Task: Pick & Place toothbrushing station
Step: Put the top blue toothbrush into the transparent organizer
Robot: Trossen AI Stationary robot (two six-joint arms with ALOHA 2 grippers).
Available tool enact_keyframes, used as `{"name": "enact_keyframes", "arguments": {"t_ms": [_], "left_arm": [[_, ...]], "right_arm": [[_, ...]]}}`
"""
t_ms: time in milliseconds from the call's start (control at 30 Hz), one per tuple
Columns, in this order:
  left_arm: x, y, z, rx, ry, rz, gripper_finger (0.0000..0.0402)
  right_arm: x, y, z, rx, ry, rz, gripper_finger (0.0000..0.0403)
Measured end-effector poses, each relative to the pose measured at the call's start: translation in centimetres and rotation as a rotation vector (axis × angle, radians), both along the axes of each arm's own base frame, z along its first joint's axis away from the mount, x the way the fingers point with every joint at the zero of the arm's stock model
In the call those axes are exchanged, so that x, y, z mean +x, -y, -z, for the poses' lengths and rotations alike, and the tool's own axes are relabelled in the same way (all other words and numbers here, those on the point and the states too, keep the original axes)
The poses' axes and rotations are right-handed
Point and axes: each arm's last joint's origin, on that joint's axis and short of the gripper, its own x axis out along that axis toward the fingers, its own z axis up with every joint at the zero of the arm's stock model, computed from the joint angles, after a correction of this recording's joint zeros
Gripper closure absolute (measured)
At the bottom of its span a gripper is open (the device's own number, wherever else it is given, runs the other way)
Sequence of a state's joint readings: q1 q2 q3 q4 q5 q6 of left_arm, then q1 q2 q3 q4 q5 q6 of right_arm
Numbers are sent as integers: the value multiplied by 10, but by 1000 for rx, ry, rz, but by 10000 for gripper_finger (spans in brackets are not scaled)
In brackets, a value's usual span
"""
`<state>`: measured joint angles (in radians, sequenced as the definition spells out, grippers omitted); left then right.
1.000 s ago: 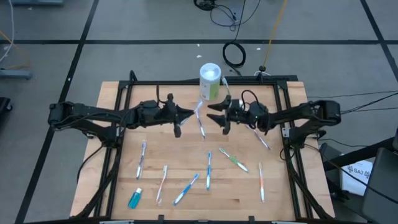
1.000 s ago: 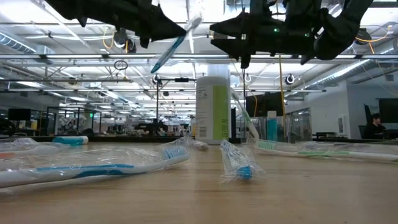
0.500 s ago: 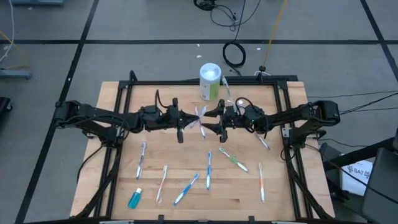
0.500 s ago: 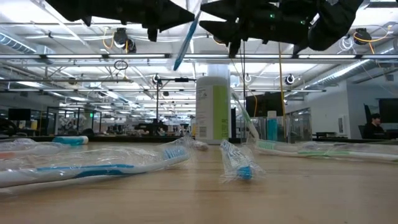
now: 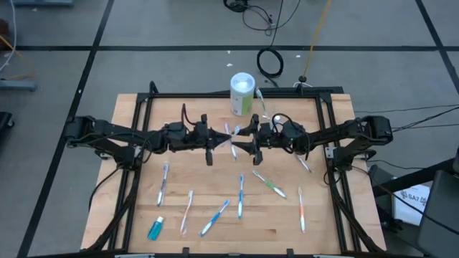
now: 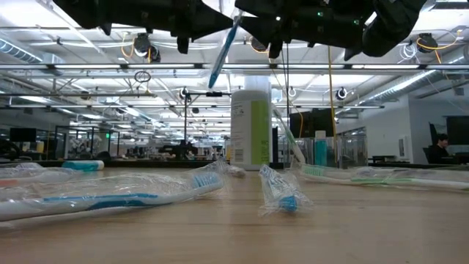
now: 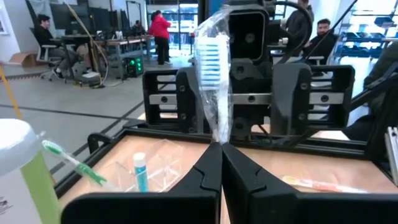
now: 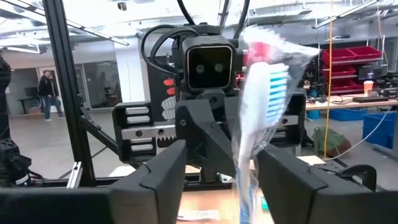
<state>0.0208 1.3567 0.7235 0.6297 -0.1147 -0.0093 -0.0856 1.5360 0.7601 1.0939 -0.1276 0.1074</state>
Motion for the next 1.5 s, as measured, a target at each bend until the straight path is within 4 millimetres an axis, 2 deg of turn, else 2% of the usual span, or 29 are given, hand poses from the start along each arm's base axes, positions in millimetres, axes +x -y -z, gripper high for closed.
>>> {"name": "enact_keyframes", "arguments": {"t_ms": [400, 500, 733, 967, 1133, 1300, 1500], "left_arm": [[0, 0, 0, -2, 1, 2, 399], [0, 0, 0, 1, 1, 3, 400], [0, 0, 1, 5, -7, 2, 368], [0, -1, 4, 5, -39, -31, 325], [-1, -4, 9, 9, -94, -112, 306], [-2, -5, 13, 8, -135, -124, 294], [-2, -5, 16, 5, -167, -127, 293]], "right_arm": [[0, 4, 1, 1, -7, 13, 370], [0, 4, 1, 1, -9, 13, 391], [0, 7, 3, -8, -38, 23, 382], [-6, 18, 4, -2, -144, 60, 393], [-27, 24, -11, -19, -262, 129, 381], [-57, 22, -21, -65, -430, 380, 387], [-87, 18, -33, -28, -498, 627, 383]]}}
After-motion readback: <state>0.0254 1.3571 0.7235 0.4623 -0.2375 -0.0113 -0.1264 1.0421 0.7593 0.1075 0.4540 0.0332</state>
